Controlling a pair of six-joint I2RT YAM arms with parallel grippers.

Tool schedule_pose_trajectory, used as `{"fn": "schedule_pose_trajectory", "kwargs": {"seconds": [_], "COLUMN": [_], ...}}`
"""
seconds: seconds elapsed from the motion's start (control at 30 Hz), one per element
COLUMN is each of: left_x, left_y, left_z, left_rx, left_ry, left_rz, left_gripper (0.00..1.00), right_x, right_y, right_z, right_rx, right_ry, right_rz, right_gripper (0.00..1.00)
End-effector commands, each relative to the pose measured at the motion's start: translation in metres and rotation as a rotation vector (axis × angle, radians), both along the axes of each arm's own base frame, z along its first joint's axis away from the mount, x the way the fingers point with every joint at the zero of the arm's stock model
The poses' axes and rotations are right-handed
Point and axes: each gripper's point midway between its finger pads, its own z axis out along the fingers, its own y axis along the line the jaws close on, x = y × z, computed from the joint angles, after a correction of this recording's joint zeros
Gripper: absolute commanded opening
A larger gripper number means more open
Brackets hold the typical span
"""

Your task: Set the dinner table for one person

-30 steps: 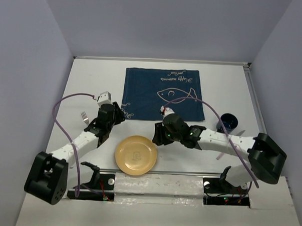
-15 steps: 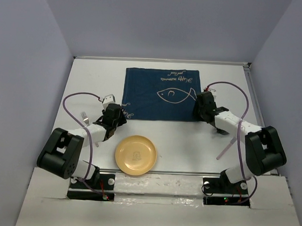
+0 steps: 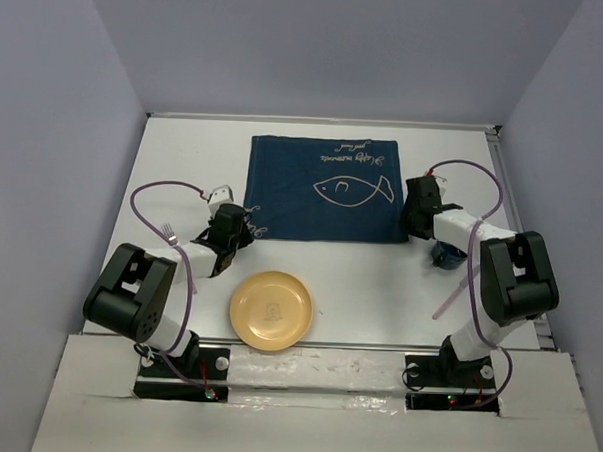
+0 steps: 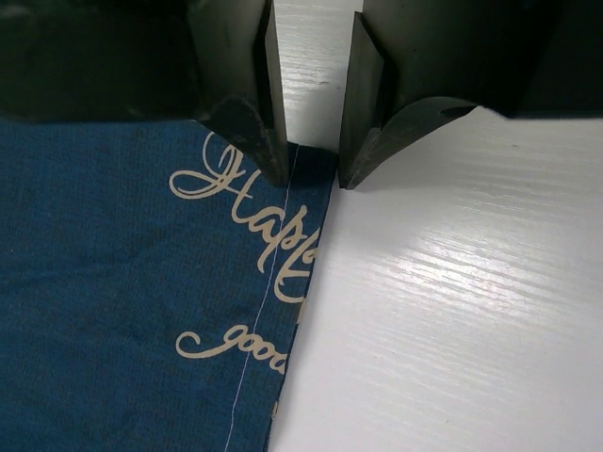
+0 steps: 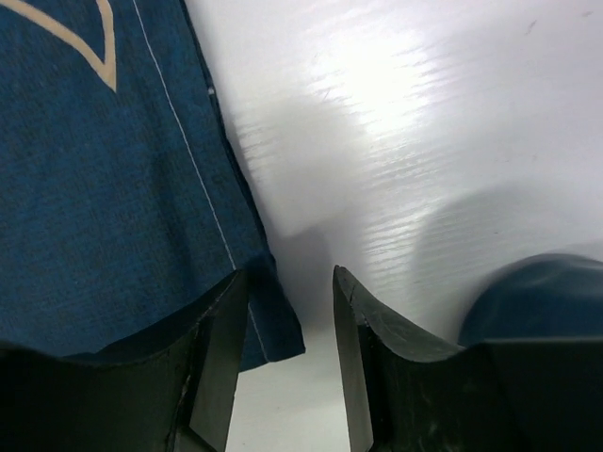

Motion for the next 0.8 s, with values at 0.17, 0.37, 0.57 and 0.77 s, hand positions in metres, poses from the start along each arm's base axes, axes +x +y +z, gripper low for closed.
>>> {"fn": "schedule_pose_trajectory", "kwargs": {"seconds": [0.17,0.37,0.57,0.77], "left_x": [0.012,-0.008,-0.031,-0.053], "left_y": [-0.001,-0.002,-0.004,-0.005], "left_z": [0.018,0.032,0.05,0.043], "left_rx": [-0.011,-0.078,-0.182,-0.255], "left_ry": [-0.078,-0.118,-0.161,-0.143], "left_rz": [0.016,-0.003,-0.005,-0.009], "left_gripper": [0.05,0.0,0.0,0.0], "right_x": [0.002,-0.02,-0.055,-0.075], "right_y": [0.029,0.028,0.039,0.043], "right_z": [-0.019,-0.018,-0.006,0.004], "right_rx": [0.129,0.157,0.247,0.277], "right_ry": [0.023,0.012,-0.025,-0.069], "right_rz": [0.073,0.073,0.112,0.14], "right_gripper": [0.26,0.0,0.0,0.0]}}
